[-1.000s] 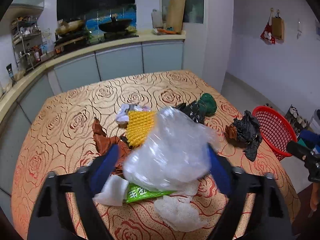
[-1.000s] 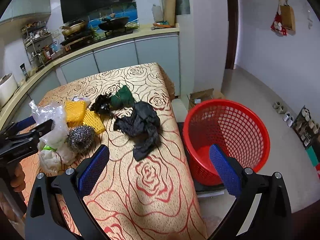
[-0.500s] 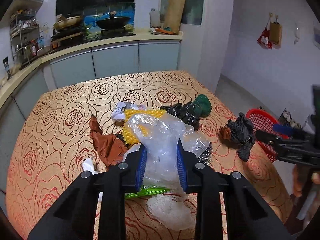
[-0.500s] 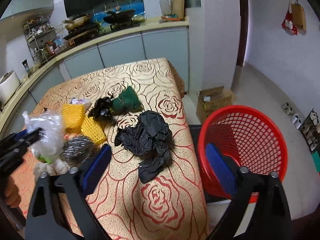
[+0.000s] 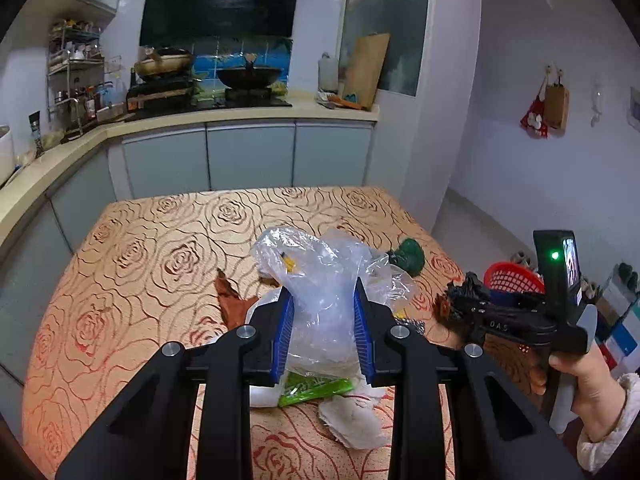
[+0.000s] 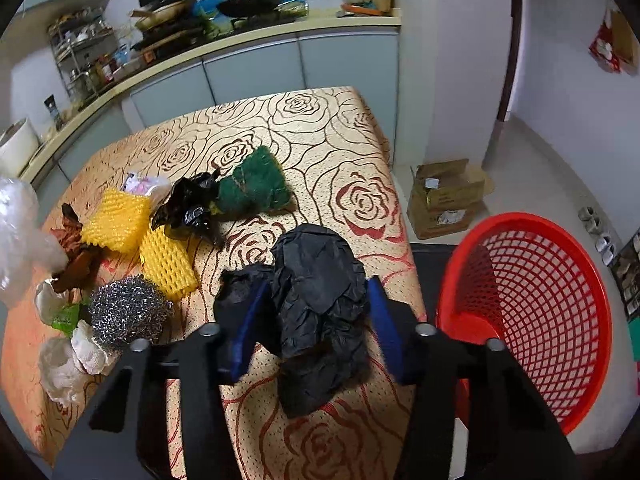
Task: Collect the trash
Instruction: 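Carry both bags to the red wastebasket and open both tools to drop them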
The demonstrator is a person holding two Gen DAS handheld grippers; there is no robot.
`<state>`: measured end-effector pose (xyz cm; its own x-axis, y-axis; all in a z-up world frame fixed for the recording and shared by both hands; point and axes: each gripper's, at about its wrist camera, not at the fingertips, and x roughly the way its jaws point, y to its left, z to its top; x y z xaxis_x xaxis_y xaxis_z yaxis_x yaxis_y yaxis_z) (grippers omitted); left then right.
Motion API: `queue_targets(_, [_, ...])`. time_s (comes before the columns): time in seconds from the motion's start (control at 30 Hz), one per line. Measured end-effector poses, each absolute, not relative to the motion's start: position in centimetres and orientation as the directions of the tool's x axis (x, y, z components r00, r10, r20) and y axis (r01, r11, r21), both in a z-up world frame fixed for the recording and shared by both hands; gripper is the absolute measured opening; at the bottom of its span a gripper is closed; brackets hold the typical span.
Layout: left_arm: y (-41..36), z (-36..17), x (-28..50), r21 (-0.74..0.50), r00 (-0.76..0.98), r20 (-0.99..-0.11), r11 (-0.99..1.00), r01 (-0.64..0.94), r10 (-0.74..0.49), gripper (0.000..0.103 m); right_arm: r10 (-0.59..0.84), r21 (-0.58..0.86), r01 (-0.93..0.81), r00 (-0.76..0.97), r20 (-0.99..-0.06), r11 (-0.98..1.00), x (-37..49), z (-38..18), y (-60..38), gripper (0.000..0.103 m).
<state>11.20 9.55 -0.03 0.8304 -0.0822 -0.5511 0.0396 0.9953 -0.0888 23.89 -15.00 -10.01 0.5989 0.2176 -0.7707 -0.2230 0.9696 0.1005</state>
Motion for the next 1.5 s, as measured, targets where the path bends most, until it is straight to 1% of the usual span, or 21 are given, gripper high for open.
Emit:
queue_targets(0.1, [9.8,0.4,11.1,-0.085,0.836,-0.544,0.996,0.028,-0.07,0.026,0.235,0.112,-0.235,0.601,-0.764,0.966,23.8,-9.9,-15.0,0.04])
queue_targets(0.33, [9.8,1.1,10.4,-0.082,0.846,-0.53,0.997,0.009,-0.051,0.026,0.281,0.144,-0.259,0.629,-0.725,0.955,22.6,-7.9,-15.0,0.04])
queue_targets(0.53, [8.9,1.6,10.4,-0.077,0.85,-0.523,0.997,0.023,-0.06,0.026,0.311,0.162,-0.278,0.662,-0.682,0.947,20.8,-5.3,-15.6,0.04])
queue_targets(0.8, [5.6,3.3,11.5,-0.076,0.856,-0.498,0.99,0.117,-0.14,0.026,0.275,0.156,-0.229,0.721,-0.636,0.961,19.1,-2.5,-18.9,0.04])
queue_targets(1.1, [-0.8,4.6,14.2,-0.085,0.833,-0.477,0.958,0.273,-0.279,0.027,0.152,0.123,-0.096,0.77,-0.619,0.988,18.1,-1.5,-25.4,0.04])
queue_targets(1.33, [-6.7,3.9,16.3,-0.097,0.791,-0.492,0.926,0.364,-0.363,0.027,0.082,0.111,-0.014,0.769,-0.634,0.994,18.4,-2.3,-29.6,0.041])
queue_targets(1.5, [-10.2,2.8,17.5,-0.106,0.755,-0.519,0.907,0.408,-0.4,0.027,0.064,0.119,0.017,0.764,-0.642,0.993,18.8,-2.9,-31.2,0.041])
